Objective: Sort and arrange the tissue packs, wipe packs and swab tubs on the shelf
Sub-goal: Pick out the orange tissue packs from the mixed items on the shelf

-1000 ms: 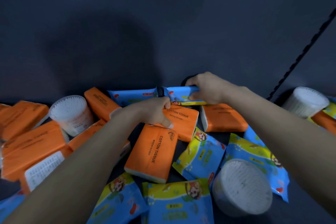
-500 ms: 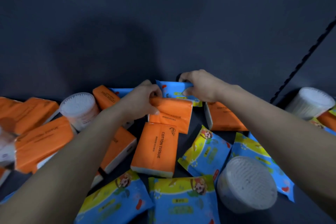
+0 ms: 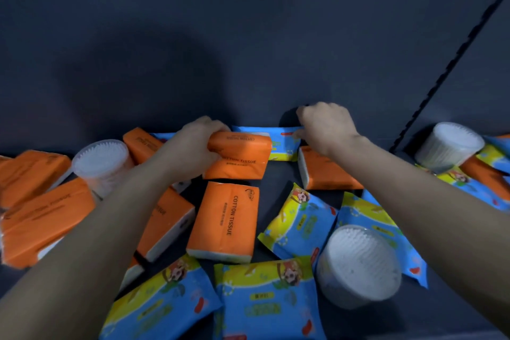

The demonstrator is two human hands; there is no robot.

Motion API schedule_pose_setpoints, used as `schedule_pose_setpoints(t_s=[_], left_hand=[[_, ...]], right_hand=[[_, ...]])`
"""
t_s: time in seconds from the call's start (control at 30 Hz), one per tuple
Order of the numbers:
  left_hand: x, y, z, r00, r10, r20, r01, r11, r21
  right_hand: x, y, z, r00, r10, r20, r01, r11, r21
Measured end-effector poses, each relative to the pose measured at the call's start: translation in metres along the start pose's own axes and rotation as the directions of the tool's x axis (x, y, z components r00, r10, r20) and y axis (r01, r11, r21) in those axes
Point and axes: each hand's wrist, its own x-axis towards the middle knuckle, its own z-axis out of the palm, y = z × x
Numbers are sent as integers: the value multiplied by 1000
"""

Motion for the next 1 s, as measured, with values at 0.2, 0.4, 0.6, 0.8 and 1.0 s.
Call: schedule_pose_setpoints(t_s=[0.2,0.4,0.6,0.8,1.0], left_hand=[[6,14,16,1000,-3,-14,3,1000,-21],[2,27,18,998,-65,-28,63,996,-70],[-9,46,22,994,-103,-48,100,994,-49],[-23,68,25,978,-127,-168,126,992,-13],[-44,87,27,949,-115,-294,121,993,3]], right_hand=[[-16,36,14,970,66,236,-104,982,156],[-23,57,25,851,-43,524,-98,966,239],[-22,65,33,846,-47,531,-74,976,205],[-21,74,27,899,-139,414,11,955,296],[-34,81,11,959,-197,203,127,940,315]])
